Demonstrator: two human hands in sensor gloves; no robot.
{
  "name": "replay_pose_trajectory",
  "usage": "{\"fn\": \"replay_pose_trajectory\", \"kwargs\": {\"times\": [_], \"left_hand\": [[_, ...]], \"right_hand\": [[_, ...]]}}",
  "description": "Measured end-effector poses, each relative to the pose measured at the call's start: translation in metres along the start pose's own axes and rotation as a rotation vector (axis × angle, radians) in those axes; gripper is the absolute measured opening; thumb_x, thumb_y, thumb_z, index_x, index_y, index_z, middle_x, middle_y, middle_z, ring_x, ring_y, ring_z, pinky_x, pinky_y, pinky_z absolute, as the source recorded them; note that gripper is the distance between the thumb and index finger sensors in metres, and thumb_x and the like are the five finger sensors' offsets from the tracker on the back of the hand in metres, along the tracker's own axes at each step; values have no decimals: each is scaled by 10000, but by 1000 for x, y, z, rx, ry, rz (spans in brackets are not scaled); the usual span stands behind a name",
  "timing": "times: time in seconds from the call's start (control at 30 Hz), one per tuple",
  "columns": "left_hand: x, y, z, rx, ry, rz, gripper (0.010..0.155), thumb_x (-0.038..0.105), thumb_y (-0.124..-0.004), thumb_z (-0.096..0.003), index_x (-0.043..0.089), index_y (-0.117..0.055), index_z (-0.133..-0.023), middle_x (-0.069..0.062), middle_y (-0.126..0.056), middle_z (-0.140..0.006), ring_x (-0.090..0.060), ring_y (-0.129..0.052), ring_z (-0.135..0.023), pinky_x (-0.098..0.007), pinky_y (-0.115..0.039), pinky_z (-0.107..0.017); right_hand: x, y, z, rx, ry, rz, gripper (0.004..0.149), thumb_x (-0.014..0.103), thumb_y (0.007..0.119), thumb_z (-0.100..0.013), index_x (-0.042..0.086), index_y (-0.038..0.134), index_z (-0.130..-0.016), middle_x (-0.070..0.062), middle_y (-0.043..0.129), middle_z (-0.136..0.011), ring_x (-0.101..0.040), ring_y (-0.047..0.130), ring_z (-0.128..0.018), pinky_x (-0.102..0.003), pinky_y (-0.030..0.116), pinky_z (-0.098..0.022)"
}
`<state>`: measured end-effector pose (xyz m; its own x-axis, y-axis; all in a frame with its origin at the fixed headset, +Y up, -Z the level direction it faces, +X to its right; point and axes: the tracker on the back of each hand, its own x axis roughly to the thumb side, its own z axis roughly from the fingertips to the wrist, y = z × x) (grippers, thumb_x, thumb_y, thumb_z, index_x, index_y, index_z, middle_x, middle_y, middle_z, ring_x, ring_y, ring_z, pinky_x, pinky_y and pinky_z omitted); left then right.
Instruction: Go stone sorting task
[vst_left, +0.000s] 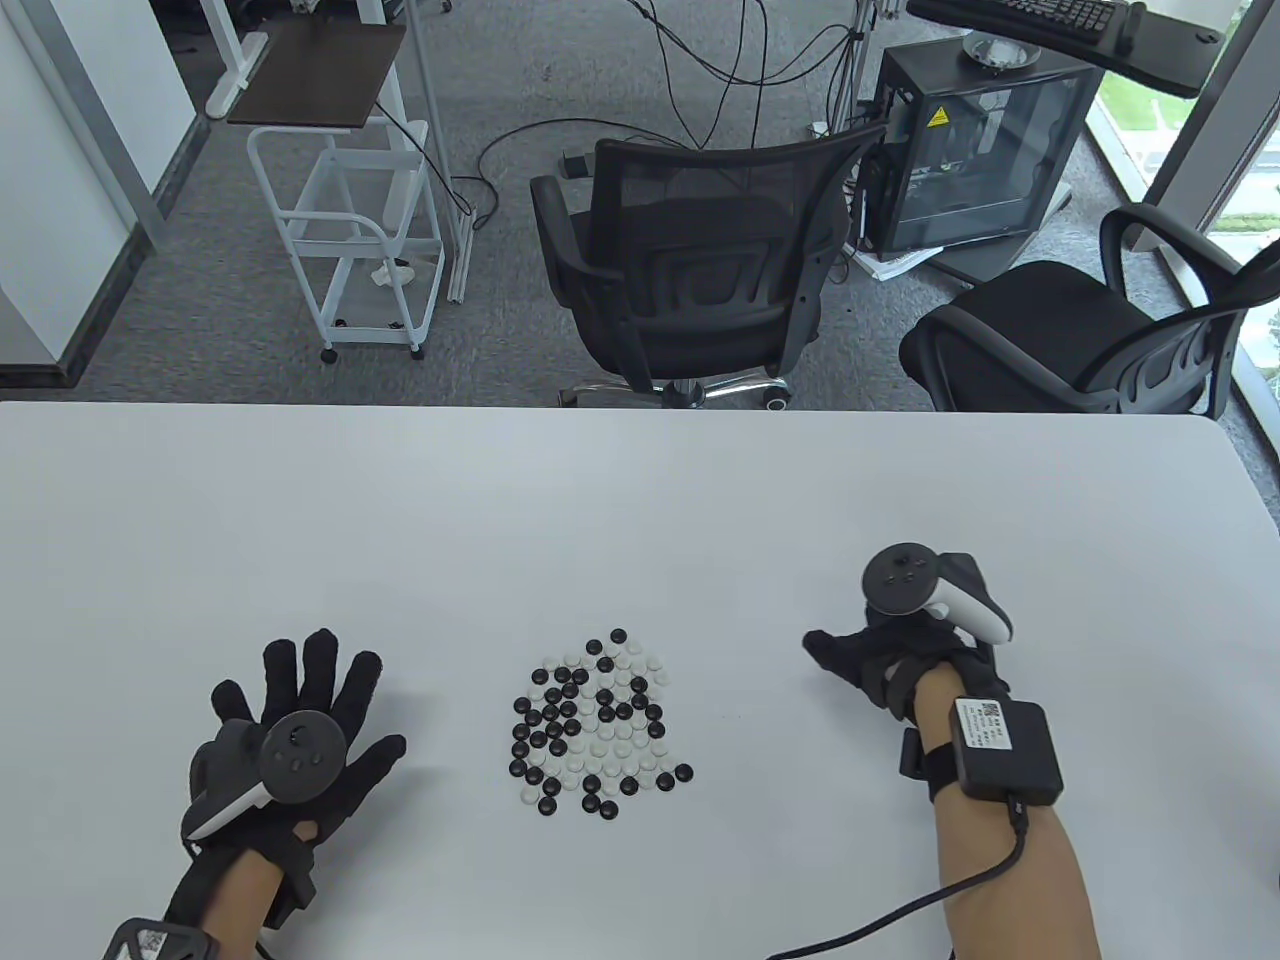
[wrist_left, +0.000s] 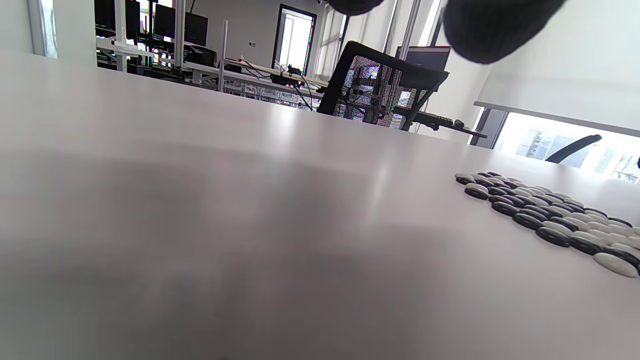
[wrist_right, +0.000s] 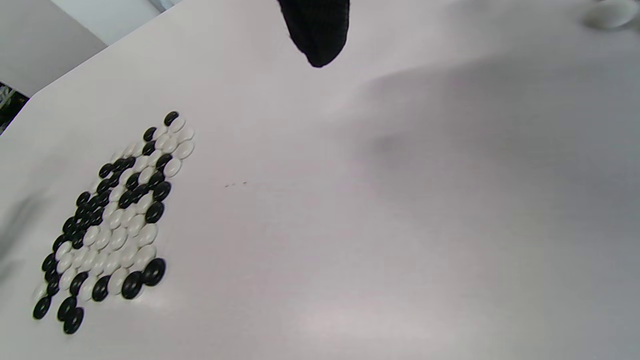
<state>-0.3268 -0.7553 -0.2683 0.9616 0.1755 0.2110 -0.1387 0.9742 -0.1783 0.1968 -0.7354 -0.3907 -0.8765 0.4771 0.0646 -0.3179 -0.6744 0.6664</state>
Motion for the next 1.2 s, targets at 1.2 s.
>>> {"fn": "replay_pose_trajectory", "kwargs": {"times": [1.2], "left_hand": [[-6,6,4,26,-7,16,828,626,-558,-604,202,-192,-1213,-263,44,-1214,-590,83,-1045,-846,33,-508]], "right_hand": [[-52,-9,-6,-10,402,132,701,476,528,-584,19,625,-1107,-478,105,-1081,-744,-13,-857,-939,145,-504]]}}
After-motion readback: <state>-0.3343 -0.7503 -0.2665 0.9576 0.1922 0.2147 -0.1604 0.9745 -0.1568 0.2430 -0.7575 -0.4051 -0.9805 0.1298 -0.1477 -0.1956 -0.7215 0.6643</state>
